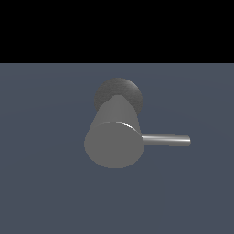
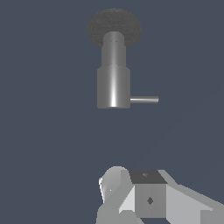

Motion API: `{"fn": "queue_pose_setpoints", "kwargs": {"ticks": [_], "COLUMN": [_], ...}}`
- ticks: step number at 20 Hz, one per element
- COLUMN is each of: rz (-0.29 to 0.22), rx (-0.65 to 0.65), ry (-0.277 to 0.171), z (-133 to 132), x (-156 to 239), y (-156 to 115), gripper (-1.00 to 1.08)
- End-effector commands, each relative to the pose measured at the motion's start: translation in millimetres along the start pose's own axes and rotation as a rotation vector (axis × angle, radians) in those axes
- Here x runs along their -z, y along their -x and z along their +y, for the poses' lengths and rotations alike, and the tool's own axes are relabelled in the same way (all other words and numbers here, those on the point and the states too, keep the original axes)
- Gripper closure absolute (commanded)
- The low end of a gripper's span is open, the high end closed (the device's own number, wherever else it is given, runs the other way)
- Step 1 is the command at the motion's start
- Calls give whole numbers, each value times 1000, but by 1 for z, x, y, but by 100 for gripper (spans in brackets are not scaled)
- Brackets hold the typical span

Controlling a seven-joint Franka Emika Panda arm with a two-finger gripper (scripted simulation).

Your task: Turn on the faucet by rotating a designated handle.

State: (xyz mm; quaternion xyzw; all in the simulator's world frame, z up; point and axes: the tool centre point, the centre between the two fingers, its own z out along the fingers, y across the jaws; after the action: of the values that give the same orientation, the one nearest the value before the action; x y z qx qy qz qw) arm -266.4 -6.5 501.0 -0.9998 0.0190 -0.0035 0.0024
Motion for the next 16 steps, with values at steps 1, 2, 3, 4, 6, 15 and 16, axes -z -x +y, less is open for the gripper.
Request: {"fn": "queue_pose_setpoints", "kwargs": {"ticks": [1, 2, 3, 4, 6, 15, 16], "rz": [7, 11, 17, 22, 36, 142, 160], "rx": [-3, -2, 0, 2, 3, 10, 10], "ry": [-19, -30, -42, -57, -90, -332, -369], "z": [2, 2, 2, 2, 2, 10, 12], "x": [1, 2, 2, 3, 5, 20, 23], "y": [0, 0, -1, -1, -2, -9, -10], "gripper": [108, 108, 108, 108, 108, 108, 108]}}
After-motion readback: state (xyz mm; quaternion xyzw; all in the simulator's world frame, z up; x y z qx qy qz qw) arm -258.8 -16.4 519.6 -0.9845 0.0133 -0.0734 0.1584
